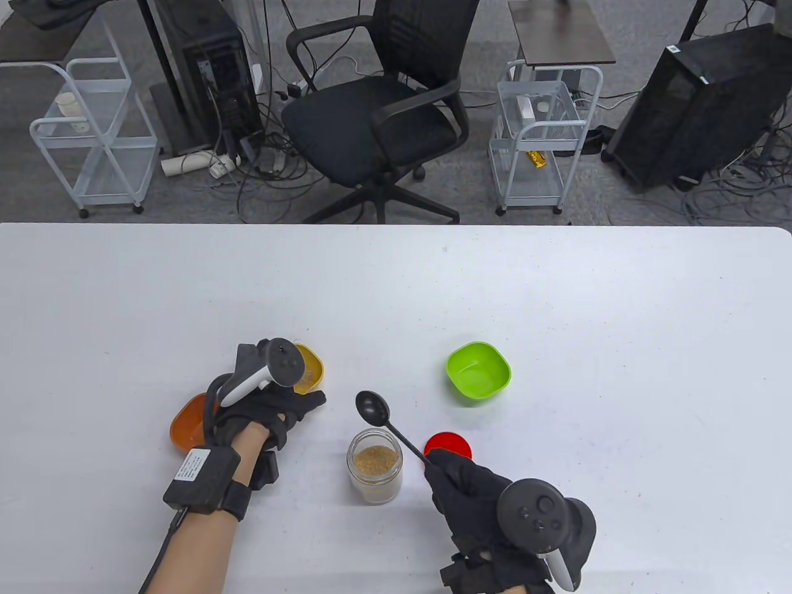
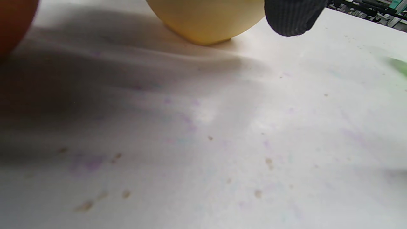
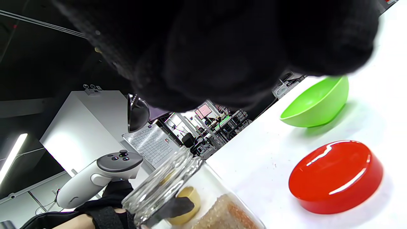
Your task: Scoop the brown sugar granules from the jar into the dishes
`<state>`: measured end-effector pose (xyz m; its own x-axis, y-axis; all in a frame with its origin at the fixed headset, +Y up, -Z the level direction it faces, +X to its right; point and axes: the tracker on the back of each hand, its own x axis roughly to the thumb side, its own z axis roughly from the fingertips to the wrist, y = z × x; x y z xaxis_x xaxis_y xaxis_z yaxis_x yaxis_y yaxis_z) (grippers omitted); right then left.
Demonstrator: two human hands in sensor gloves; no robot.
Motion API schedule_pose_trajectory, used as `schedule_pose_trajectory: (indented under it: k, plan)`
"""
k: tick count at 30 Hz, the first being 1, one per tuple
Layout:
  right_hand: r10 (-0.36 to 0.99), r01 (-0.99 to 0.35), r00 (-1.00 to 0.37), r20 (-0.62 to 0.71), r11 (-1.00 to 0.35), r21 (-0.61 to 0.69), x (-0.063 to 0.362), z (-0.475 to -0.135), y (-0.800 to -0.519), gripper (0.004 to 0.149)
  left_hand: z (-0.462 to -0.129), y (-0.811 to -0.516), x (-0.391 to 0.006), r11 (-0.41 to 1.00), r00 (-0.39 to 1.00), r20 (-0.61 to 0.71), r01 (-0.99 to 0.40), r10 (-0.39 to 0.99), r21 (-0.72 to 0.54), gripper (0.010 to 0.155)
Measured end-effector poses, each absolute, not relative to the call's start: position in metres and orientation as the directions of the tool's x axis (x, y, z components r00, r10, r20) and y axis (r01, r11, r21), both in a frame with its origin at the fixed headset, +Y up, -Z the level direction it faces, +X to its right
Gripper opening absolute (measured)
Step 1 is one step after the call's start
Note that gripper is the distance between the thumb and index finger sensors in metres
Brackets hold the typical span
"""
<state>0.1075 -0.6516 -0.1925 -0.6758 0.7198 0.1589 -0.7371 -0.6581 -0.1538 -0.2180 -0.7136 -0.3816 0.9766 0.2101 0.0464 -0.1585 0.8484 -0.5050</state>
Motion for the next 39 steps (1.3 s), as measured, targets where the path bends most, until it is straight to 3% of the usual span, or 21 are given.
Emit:
schedule_pose_trajectory:
  k: [3,10,17,21,26,39]
  plan:
    - [0.716,-0.735,-0.678,0.165,-0.662,-0.149,0.104,-0.196,-0.649,0.040,-0.372,-0.700,-0.217,0.873,0.967,0.096,-0.167,0.236,-0.459,0.111]
    - [0.713,-0.744,-0.668,0.214,-0.652,-0.147,0.086,-0.209,-0.637,0.042,-0.328,-0.662,-0.220,0.863,0.843,0.242,-0.405,0.480,-0.301,0.100]
    - [0.715,-0.779,-0.623,0.316,-0.602,-0.174,0.060,-0.217,-0.624,0.044,-0.279,-0.642,-0.224,0.682,0.603,0.318,-0.640,0.731,-0.354,0.084]
    - [0.721,-0.801,-0.590,0.364,-0.578,-0.155,0.043,-0.222,-0.623,0.044,-0.257,-0.645,-0.220,0.486,0.396,0.289,-0.775,0.871,-0.404,0.076]
    - [0.697,-0.793,-0.595,0.399,-0.592,-0.148,0.031,-0.223,-0.628,0.044,-0.241,-0.657,-0.213,0.303,0.228,0.231,-0.874,0.946,-0.379,0.068]
    - [0.610,-0.732,-0.665,0.430,-0.645,-0.218,0.016,-0.212,-0.633,0.042,-0.227,-0.674,-0.207,0.148,0.107,0.142,-0.934,0.984,-0.326,0.051]
